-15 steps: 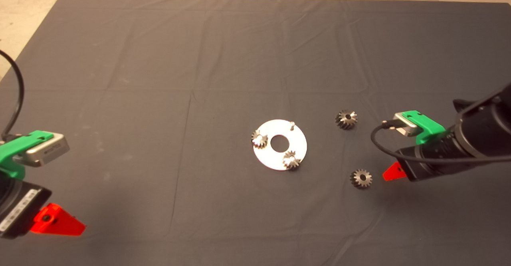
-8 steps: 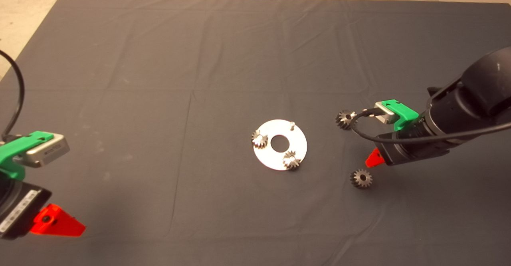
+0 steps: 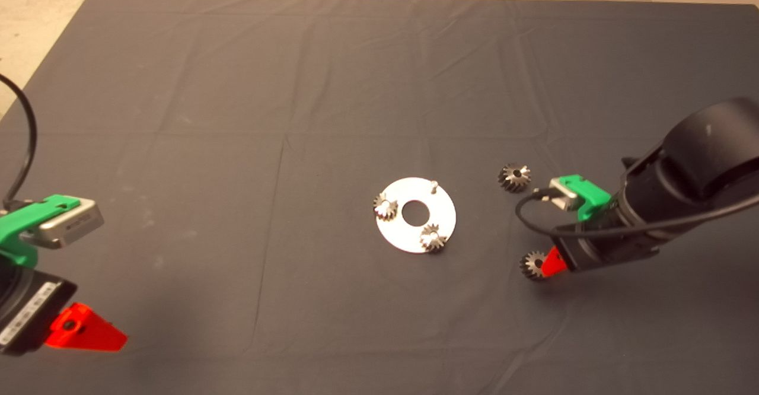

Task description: Remove an incorrectly installed larger gear and replace it with the correct smaller gear

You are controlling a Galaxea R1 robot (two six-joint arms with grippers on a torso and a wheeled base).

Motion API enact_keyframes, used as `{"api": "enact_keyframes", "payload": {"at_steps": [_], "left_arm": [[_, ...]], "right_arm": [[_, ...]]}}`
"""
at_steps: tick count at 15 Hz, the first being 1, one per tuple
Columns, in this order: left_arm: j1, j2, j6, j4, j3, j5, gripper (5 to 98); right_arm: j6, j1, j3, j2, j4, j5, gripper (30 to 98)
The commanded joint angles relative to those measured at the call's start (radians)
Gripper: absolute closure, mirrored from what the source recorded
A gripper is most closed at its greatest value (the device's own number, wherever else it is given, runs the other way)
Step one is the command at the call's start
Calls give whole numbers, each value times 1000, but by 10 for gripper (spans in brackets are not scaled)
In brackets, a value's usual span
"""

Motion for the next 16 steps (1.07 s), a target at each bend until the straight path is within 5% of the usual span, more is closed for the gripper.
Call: {"api": "enact_keyframes", "payload": {"at_steps": [1, 8, 16], "left_arm": [[-10, -3, -8, -13, 17, 134, 54], [-10, -3, -6, -13, 16, 134, 54], [-10, 7, -7, -13, 12, 134, 54]], "right_arm": [[-7, -57, 0, -21, -87, -37, 712], [-92, -56, -107, 20, -95, -37, 712], [-114, -51, -192, 132, -138, -35, 712]]}}
